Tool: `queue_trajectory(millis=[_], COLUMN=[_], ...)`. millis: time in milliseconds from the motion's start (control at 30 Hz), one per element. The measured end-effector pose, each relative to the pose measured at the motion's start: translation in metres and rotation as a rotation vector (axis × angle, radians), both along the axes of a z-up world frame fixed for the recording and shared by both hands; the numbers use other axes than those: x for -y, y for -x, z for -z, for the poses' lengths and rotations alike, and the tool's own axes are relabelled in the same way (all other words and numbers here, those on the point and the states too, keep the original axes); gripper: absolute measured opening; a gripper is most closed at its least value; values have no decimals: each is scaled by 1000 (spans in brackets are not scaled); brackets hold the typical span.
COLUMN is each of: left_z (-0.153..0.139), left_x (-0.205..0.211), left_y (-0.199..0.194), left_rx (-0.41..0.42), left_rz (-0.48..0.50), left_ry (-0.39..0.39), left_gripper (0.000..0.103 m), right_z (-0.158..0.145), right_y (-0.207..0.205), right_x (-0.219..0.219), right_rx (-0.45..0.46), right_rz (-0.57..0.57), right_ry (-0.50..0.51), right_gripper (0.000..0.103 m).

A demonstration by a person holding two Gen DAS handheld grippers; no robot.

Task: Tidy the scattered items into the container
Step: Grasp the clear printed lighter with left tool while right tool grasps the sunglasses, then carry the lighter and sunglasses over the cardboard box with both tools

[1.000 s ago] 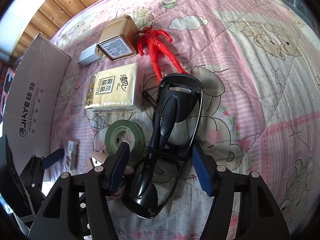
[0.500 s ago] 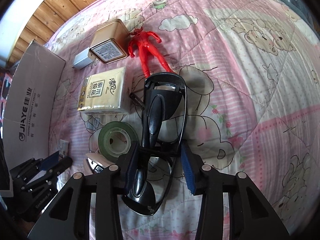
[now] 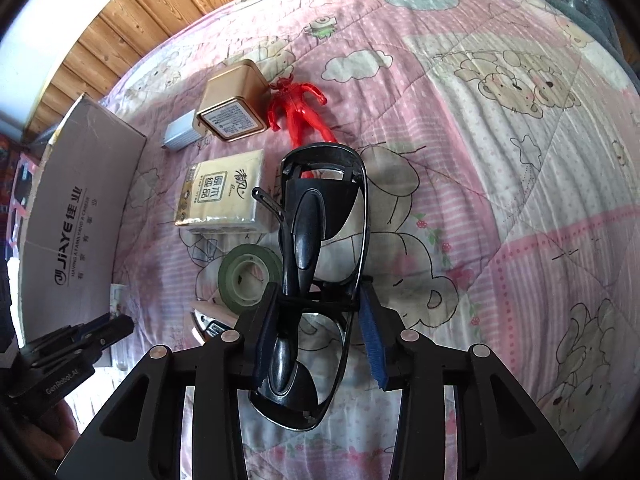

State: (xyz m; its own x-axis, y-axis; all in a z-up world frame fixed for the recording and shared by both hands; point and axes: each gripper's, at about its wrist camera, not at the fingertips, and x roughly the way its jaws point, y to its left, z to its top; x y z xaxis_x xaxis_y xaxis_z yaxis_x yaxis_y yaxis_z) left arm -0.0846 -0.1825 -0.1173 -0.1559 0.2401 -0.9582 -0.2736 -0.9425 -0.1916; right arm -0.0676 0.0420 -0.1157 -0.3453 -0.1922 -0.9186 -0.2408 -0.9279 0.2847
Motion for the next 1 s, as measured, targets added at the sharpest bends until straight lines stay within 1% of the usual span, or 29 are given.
queue_trajectory(millis=[133,267,333,433,467,533,633,767,1000], left_z=[-12,-32,-41,-54,-60,-68,-76,-86,-107], left_x=[-1,-5,-9,8,23,31,27,25,29], left_y=[-2,-3,-5,-12,-19,-27,-21,-23,-35], left_rx=[-10,-40,-51,-67,-72,-79,-94,-121,-179], left_rz=[-1,3,5,3,2,-2,-3,-2,-1], left_ry=[-17,-52,-70,-93,-99,-109,-120,-119,-77], left_gripper=[19,19,19,19,19,19,19,19,19], right_z=[-11,-16,-20,-29,-32,-38,-47,-58,-75], right_y=[-2,-4,-6,-10,-11,-14,-19,-22,-28], right_x=[-2,-4,-4,-1,1,4,12,26,56], right_rx=[-26,-27,-30,-39,-42,-50,-61,-74,-105], right_rz=[4,23,21,7,2,-11,-37,-85,-174], right_ry=[45,88,87,76,73,67,54,39,9], right_gripper=[39,39,39,39,39,39,39,39,39])
